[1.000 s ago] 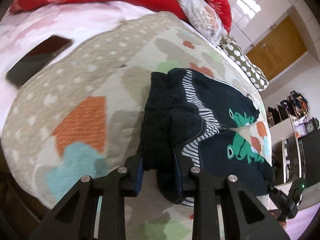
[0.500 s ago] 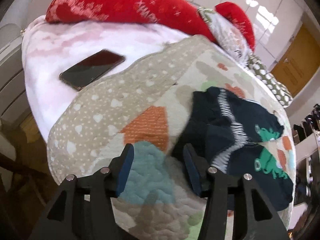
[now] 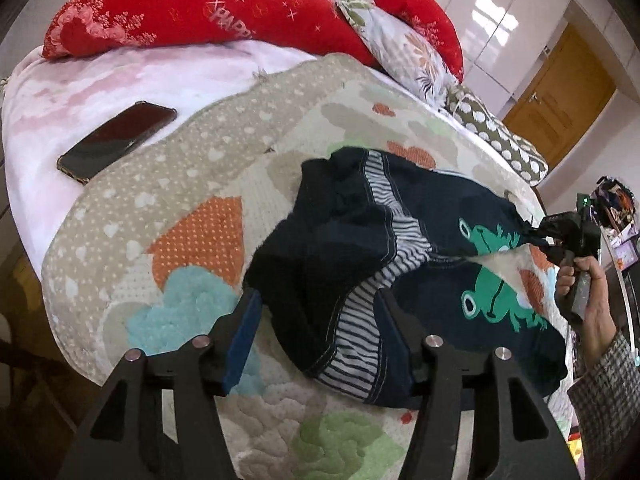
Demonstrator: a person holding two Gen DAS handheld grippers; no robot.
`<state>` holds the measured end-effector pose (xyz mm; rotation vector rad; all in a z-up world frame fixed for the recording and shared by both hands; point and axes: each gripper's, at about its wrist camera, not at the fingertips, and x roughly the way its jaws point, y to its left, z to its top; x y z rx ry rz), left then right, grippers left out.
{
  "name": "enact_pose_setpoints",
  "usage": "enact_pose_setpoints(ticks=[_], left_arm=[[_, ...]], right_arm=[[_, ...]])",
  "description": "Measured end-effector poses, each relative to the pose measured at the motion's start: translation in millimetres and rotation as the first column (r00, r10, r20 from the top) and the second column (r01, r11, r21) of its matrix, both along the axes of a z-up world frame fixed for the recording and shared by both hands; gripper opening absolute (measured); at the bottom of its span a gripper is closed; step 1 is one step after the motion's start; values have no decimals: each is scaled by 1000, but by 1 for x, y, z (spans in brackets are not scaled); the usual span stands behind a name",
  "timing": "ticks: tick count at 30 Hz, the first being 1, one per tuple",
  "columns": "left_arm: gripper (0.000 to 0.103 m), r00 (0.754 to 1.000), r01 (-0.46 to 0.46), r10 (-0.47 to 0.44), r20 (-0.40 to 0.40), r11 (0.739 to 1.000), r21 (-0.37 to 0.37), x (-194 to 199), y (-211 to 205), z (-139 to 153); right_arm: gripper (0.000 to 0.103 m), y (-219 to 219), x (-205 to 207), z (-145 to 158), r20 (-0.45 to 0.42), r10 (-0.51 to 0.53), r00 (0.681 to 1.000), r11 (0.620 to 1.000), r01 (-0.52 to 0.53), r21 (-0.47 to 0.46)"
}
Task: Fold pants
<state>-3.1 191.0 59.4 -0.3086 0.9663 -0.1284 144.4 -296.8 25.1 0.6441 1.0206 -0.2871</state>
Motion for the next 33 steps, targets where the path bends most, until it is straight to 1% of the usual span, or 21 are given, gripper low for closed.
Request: enact_pose_setpoints(ticks=[1, 4, 6, 9, 12, 15, 16, 17, 19, 20, 21, 23, 25, 27, 29, 31, 32, 33], left_arm=[[57, 1000, 0, 0, -2, 1000, -5, 0, 0, -1], [57, 1000, 8, -8, -10, 999, -36, -1, -2, -2], [57, 1000, 24, -24, -7, 999, -41, -4, -6, -1], [57, 999, 45, -45, 7, 998, -37, -12, -12, 5], [57, 998, 59, -59, 20, 998, -33, -21, -16, 13], [60, 997, 71, -70, 28, 997, -21, -29, -18, 20], [62, 997, 74, -74, 28, 997, -15, -31, -19, 22], [65, 997, 77, -76, 27, 997, -9, -32, -19, 25], [68, 997, 74, -75, 29, 997, 15, -35, -19, 28], [68, 997, 70, -71, 32, 997, 37, -37, -20, 30], [68, 997, 65, -68, 35, 996, 60, -38, -21, 32], [68, 997, 60, -64, 35, 994, 91, -38, -24, 33], [68, 997, 68, -71, 27, 993, 94, -39, -29, 32], [68, 995, 93, -95, 18, 991, 94, -41, -41, 32], [68, 991, 129, -132, 18, 986, 108, -46, -56, 34], [68, 986, 162, -166, 22, 979, 124, -51, -69, 38], [68, 983, 174, -179, 29, 976, 130, -54, -74, 41], [68, 982, 181, -188, 34, 974, 134, -57, -78, 43]], right_arm=[[9, 2, 1, -1, -5, 24, 1000, 1000, -24, 16], [8, 4, -18, 11, 16, 45, 999, 998, -44, -41], [8, 3, -40, 22, 28, 62, 998, 996, -60, -67], [8, -4, -76, 30, 44, 60, 997, 996, -57, -74], [8, -12, -107, 28, 53, 44, 998, 997, -41, -63], [10, -18, -128, 12, 39, 29, 999, 999, -28, -22], [10, -21, -135, 4, 28, 25, 999, 1000, -25, -1], [13, -23, -142, -2, 23, 15, 1000, 1000, -15, 19], [25, -31, -162, -8, 48, -30, 998, 997, 26, 77], [34, -35, -173, -7, 52, -47, 998, 995, 42, 93], [41, -37, -179, -5, 53, -54, 997, 994, 49, 93], [42, -39, -197, 6, 68, -47, 997, 997, 43, 61], [42, -33, -215, 23, 97, -8, 995, 1000, 6, 25], [42, -17, -232, 40, 146, 42, 988, 999, -41, -9], [42, 8, -248, 58, 216, 121, 969, 992, -114, -48], [47, 32, -260, 68, 278, 192, 941, 981, -181, -64], [50, 42, -263, 68, 287, 200, 937, 980, -187, -72], [53, 45, -264, 66, 280, 187, 941, 982, -170, -85]])
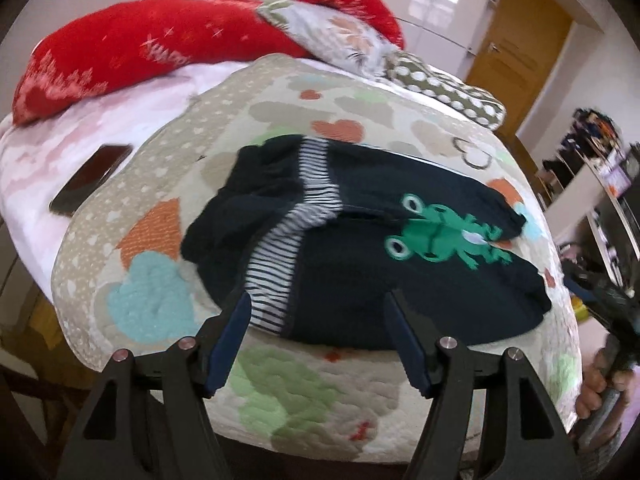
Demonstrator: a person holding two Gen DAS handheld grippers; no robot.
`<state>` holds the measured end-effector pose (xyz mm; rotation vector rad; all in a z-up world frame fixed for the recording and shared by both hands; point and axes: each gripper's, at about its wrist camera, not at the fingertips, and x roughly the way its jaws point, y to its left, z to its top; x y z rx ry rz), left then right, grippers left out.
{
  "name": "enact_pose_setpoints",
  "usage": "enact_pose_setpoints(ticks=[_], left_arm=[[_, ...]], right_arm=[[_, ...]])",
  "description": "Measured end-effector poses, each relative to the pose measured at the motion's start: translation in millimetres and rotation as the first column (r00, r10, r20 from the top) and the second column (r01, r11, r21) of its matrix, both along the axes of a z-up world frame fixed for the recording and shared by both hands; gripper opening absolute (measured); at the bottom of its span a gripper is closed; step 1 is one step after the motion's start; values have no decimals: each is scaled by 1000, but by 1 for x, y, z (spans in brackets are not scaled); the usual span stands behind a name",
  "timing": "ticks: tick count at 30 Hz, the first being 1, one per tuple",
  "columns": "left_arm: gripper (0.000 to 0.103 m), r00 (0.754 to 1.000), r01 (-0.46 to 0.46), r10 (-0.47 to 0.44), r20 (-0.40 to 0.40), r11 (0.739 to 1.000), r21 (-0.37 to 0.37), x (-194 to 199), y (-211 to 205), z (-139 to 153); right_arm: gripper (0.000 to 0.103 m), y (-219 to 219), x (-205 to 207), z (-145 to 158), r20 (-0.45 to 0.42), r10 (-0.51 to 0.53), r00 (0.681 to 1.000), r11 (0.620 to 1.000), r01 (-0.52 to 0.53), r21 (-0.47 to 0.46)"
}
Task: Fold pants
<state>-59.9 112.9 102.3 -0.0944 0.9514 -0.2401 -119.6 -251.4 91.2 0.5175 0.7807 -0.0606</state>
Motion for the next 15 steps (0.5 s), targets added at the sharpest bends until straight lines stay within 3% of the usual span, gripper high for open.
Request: enact_pose_setpoints(ticks=[4, 7, 8, 9, 14, 15], left_arm=[[71, 1000, 19, -19, 9, 1000, 10, -3, -10, 2], [71, 1000, 6, -6, -22, 1000, 4, 2, -14, -5], [71, 999, 3, -3, -32, 1000, 1, 1, -15, -7], [71, 999, 2, -2, -33, 1000, 7, 1, -16, -8], [71, 1000, -7, 7, -6, 999, 52, -2, -19, -5], [71, 1000, -7, 7, -1, 998, 56, -3, -19, -5]], right_arm=[[62, -3, 0, -28, -76, -170, 983, 979, 160, -128], [62, -12, 8, -57, -150, -152, 977, 988, 152, -14], [50, -14, 10, -64, -153, -112, 982, 992, 118, 36], [10, -13, 12, -70, -148, -70, 987, 993, 83, 87], [10, -28, 6, -76, -168, -123, 978, 985, 141, 101], [13, -27, 5, -77, -174, -121, 977, 986, 138, 93]])
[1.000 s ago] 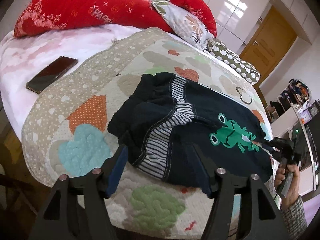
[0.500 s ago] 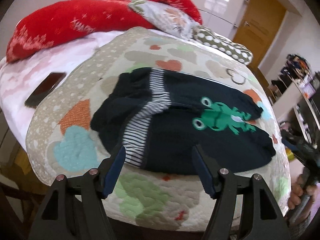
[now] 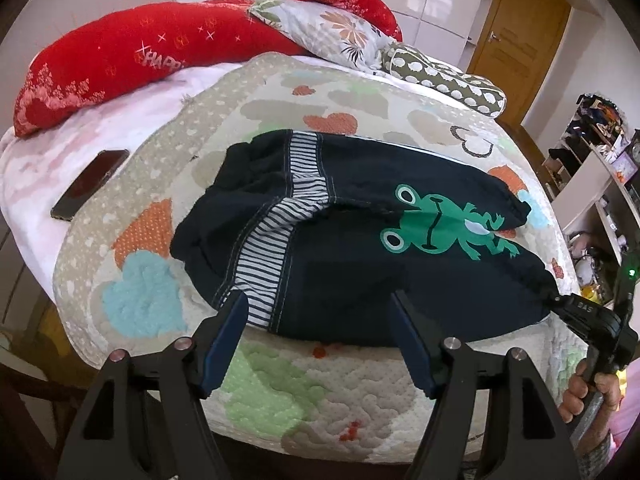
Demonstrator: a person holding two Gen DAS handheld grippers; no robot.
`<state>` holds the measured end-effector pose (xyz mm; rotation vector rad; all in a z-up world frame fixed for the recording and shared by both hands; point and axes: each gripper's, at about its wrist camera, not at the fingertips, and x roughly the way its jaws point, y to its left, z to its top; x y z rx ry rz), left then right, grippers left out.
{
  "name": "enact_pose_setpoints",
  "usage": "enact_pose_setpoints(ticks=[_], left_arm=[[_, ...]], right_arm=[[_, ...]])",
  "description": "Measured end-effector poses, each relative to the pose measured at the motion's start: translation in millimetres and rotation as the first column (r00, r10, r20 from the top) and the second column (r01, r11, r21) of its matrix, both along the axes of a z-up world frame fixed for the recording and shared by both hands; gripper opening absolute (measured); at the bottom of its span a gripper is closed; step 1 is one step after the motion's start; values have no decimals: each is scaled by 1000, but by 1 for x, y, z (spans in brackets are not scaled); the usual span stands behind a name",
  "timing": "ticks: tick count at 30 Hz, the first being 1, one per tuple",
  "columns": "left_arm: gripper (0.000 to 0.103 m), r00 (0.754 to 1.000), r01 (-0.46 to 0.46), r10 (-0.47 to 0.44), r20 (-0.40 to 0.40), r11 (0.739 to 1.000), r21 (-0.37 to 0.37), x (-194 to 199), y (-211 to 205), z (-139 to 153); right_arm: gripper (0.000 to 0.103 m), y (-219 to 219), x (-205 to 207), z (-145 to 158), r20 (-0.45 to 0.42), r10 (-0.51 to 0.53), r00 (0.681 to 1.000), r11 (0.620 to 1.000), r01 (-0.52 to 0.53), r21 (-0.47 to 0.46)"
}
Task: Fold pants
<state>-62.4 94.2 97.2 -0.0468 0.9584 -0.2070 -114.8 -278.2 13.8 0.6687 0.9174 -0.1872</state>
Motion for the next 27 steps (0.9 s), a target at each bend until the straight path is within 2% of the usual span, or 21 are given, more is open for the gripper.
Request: enact_pose_setpoints(ticks=[1, 3, 5, 7, 9, 10, 12, 16, 21, 23, 27], left_arm=[[71, 1000, 0, 0, 2, 1000, 2, 0, 0, 0], [71, 1000, 0, 0, 2, 1000, 7, 0, 0, -2], [71, 1000, -2, 2, -3, 1000, 10, 1, 0, -5], [71, 1000, -8, 8, -10, 1000, 23, 1, 0, -10], [71, 1000, -6, 7, -13, 999, 39, 2, -1, -15], [71, 1000, -6, 6, -10, 999, 50, 2, 0, -16], [71, 1000, -9, 9, 2, 997, 72, 1, 1, -17], [71, 999, -29, 25, 36, 993, 118, 0, 7, -17], [71, 999, -30, 28, 16, 990, 140, 7, 10, -26], [71, 1000, -30, 29, 7, 989, 145, 10, 10, -29], [71, 1000, -24, 24, -3, 988, 151, 15, 8, -33]], right_arm=[[18, 0, -3, 2, 3, -6, 1000, 1000, 6, -15], [42, -2, -17, 14, 29, -67, 997, 996, 68, -61], [51, 0, -28, 32, 87, -98, 991, 989, 107, -103], [51, 8, -33, 52, 154, -80, 985, 984, 103, -146], [51, 28, -33, 67, 207, 2, 978, 982, 37, -185], [51, 36, -30, 70, 207, 40, 978, 981, 1, -194], [51, 56, -15, 66, 176, 134, 975, 976, -99, -196], [51, 80, 9, 44, 78, 212, 974, 958, -191, -216], [52, 84, 24, 8, -35, 215, 976, 959, -218, -181], [52, 80, 24, 2, -35, 209, 977, 964, -211, -164], [59, 82, 25, 1, -38, 235, 971, 956, -238, -170]])
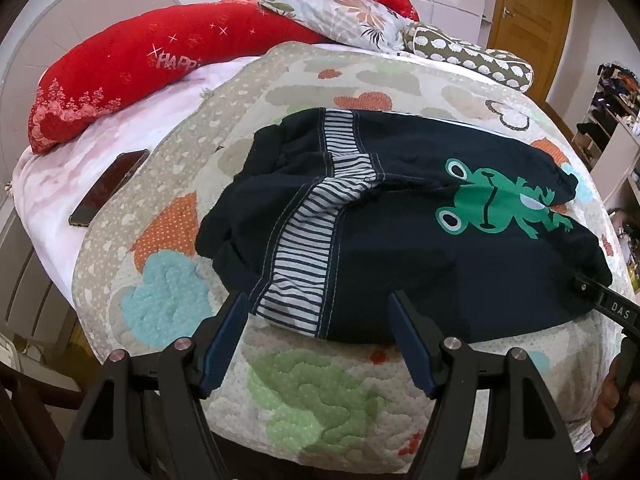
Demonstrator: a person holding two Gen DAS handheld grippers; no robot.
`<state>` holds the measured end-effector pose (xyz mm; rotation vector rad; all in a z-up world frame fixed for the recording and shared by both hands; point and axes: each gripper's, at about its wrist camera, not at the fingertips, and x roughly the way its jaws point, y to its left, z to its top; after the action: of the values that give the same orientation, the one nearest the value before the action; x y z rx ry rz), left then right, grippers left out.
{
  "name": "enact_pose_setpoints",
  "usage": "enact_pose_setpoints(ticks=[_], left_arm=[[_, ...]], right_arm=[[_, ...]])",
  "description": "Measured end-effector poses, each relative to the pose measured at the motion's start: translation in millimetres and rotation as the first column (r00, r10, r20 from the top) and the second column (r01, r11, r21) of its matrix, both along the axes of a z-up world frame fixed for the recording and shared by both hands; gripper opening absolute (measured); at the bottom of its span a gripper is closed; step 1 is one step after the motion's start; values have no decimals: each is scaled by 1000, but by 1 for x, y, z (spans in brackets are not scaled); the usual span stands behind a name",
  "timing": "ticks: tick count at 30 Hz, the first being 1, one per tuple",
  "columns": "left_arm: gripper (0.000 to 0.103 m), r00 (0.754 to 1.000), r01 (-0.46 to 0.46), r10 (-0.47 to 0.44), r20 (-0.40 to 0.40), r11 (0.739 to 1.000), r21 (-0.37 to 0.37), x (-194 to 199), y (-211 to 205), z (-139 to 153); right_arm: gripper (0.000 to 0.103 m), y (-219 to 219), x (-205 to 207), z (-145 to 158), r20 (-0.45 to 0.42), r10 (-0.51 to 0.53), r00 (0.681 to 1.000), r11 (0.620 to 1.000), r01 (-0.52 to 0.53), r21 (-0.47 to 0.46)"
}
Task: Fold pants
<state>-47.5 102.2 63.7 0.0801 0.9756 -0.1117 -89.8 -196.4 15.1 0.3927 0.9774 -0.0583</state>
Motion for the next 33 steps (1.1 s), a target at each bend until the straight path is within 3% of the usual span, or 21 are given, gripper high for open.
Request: enact_pose_setpoints(ticks=[3, 7, 11, 14, 17, 19, 23, 25, 28, 33], left_arm=[[71, 1000, 5, -5, -8, 1000, -7, 2, 0, -1], [71, 1000, 6, -6, -21, 1000, -8, 8, 1, -4], [71, 999, 20, -21, -31, 1000, -24, 16, 3, -3], [71, 997, 60, -63, -36, 994, -88, 30, 5, 6], [71, 992, 106, -116, -48, 980, -171, 57, 3, 17], [74, 987, 149, -158, -29, 970, -192, 85, -5, 26], [77, 972, 232, -233, 3, 964, -133, 139, -29, 31], [77, 955, 288, -295, -39, 949, -132, 177, -44, 20], [77, 932, 314, -341, -124, 930, -192, 222, -51, -1], [77, 910, 325, -366, -194, 921, -213, 262, -58, -31]], right_arm=[[65, 5, 3, 0, -3, 24, 1000, 999, -24, -25], [73, 24, 5, -1, -21, 106, 994, 985, -107, -135], [73, 23, 6, 10, -53, 129, 990, 984, -134, -120], [73, 13, 7, 35, -21, 170, 985, 983, -171, -73], [73, -1, 21, 68, 15, 203, 979, 971, -200, -128], [73, -12, 42, 86, 22, 228, 973, 955, -219, -200], [73, -17, 97, 95, 2, 313, 950, 909, -299, -290], [73, -20, 129, 88, -27, 334, 942, 898, -327, -293], [73, -26, 177, 71, -75, 335, 939, 888, -341, -308], [73, -38, 229, 38, -130, 323, 937, 899, -347, -269]])
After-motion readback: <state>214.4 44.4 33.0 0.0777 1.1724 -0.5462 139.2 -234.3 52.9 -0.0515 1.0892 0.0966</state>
